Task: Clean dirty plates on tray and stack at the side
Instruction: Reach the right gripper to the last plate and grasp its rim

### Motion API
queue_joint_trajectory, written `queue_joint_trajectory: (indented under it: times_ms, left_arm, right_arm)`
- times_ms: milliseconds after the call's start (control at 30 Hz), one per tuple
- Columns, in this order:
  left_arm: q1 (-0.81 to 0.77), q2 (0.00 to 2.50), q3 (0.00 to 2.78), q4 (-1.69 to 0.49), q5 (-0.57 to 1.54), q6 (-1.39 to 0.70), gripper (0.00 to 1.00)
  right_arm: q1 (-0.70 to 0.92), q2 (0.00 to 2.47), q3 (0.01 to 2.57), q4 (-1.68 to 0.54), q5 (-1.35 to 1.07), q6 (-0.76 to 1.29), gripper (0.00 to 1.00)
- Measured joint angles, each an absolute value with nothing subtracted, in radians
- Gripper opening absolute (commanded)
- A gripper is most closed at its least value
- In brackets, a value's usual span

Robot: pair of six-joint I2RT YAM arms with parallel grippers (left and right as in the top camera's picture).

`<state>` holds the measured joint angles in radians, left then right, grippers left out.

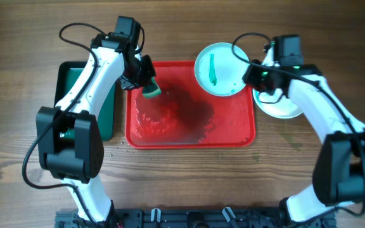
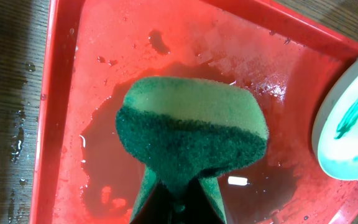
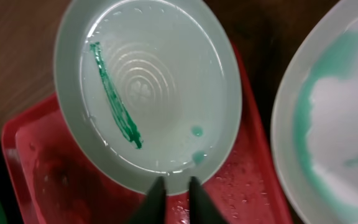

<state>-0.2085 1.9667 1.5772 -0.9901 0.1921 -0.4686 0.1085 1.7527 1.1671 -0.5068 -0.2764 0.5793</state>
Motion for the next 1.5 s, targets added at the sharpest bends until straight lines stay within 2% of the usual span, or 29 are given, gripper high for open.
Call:
queue_joint_trajectory:
  times_ms: [200, 500, 567, 667, 900, 1067, 1233, 1367, 1500]
  left_arm:
    - [-0.208, 1.967, 1.577, -0.990, 0.192, -0.469, 0.04]
    - [-0.208, 1.967, 1.577, -0.990, 0.192, -0.469, 0.04]
    - [-0.208, 1.967, 1.577, -0.990, 0.192, -0.469, 0.04]
    - [-0.208, 1.967, 1.577, -0.990, 0.192, -0.469, 0.04]
    - [-0.208, 1.967, 1.577, -0.990, 0.192, -0.469, 0.04]
    - [-0.208, 1.967, 1.577, -0.991, 0.192, -0.469, 0.04]
    - [-0.208, 1.967, 1.577, -0.990, 0.192, -0.469, 0.04]
    - [-0.208, 1.967, 1.577, -0.990, 0.192, -0.469, 0.04]
    - [-0.208, 1.967, 1.577, -0.990, 0.192, -0.469, 0.04]
  right_arm:
    - [0.192, 1.864, 1.164, -0.518, -0.156, 0.693, 0.04]
    - [0.191, 1.925, 1.162, -0.537, -0.170, 0.639, 0.07]
    - [0.195, 1.925, 1.164, -0.574, -0.205, 0.598, 0.11]
    - [0.207, 1.925, 1.168, -0.598, -0.246, 0.545, 0.29]
    - [0.207, 1.871, 1.187, -0.587, -0.236, 0.567, 0.40]
    - [0.207, 1.870, 1.196, -0.511, -0.130, 0.648, 0.38]
    - [0.207, 1.944, 1.198, -0.492, -0.115, 0.686, 0.29]
    - [0.208, 1.947, 1.200, -0.505, -0.154, 0.660, 0.29]
    - [0.228, 1.947, 1.207, -0.611, -0.245, 0.571, 0.29]
